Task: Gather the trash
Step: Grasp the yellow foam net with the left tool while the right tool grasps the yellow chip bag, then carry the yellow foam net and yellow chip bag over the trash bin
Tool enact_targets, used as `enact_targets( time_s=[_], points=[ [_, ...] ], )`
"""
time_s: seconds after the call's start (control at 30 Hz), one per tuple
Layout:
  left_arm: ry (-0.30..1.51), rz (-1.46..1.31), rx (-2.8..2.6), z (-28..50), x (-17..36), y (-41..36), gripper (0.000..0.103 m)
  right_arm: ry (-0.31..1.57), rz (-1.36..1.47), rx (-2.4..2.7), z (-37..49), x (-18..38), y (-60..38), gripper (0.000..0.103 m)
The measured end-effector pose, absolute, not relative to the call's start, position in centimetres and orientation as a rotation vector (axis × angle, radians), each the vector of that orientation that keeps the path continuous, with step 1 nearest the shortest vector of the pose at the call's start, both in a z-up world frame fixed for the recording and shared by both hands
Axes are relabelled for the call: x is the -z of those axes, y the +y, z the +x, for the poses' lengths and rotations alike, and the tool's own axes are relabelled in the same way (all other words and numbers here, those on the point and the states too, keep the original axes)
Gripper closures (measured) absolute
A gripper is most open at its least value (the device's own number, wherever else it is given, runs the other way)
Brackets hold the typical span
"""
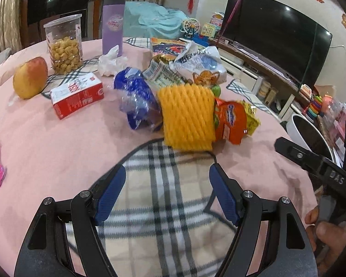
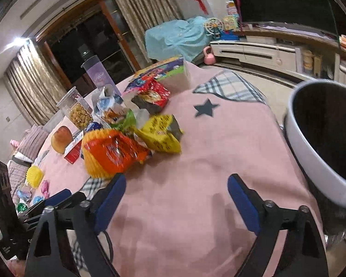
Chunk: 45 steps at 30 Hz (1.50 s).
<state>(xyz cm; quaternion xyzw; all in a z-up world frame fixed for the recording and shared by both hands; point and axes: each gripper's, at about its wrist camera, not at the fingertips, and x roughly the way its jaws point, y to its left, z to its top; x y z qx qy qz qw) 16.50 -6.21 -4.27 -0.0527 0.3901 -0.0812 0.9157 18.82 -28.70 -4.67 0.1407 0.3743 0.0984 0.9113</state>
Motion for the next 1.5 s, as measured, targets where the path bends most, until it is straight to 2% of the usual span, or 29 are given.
enact_targets(
  time_s=[0.07,0.27,0.33,0.37,0.4,0.43,0.47,0.5,0.53,0.63,0.7,1.1,1.5],
  points=[
    [0.798,-0.113,0.173,17.2,4.1,-6.3,0.026,0.776,0.276,-0.209,19.9,4.7,-28.3,0.026],
    [0.797,-0.122,0.184,19.3,3.8,-7.1,0.027,0.815,0.267,-0.235,23.2,5.8,-27.4,0.045],
    [0.802,-0.129,0.199,19.9,4.0,-7.3,0.039,0.822,0.262,-0.249,23.8,6.0,-27.1,0.047],
    [0.810,-0.126,0.210,20.3,4.1,-7.5,0.043,0.826,0.259,-0.256,24.1,6.1,-26.8,0.052],
    [0.819,-0.122,0.222,20.5,4.3,-7.7,0.054,0.831,0.259,-0.265,24.4,6.3,-26.6,0.055],
    [0.824,-0.118,0.234,20.7,4.4,-7.9,0.069,0.836,0.258,-0.271,24.5,6.4,-26.5,0.066],
    [0.828,-0.112,0.243,20.7,4.5,-8.1,0.073,0.844,0.256,-0.278,24.7,6.6,-26.3,0.074],
    [0.824,-0.103,0.247,20.6,4.6,-8.2,0.075,0.848,0.256,-0.283,24.8,6.7,-26.2,0.087],
    [0.816,-0.098,0.248,20.4,4.5,-8.3,0.080,0.847,0.258,-0.289,24.7,6.7,-26.2,0.090],
    [0.797,-0.090,0.250,19.7,4.2,-8.3,0.090,0.825,0.260,-0.290,24.0,6.3,-26.5,0.094],
    [0.789,-0.090,0.249,19.2,4.0,-8.1,0.091,0.811,0.266,-0.283,23.3,6.0,-26.9,0.096],
    [0.758,-0.098,0.263,15.0,3.0,-7.4,0.092,0.770,0.300,-0.240,19.4,4.4,-29.7,0.097],
    [0.747,-0.049,0.345,11.4,2.3,-10.6,0.092,0.749,0.343,-0.206,15.0,3.5,-32.1,0.097]
  ],
)
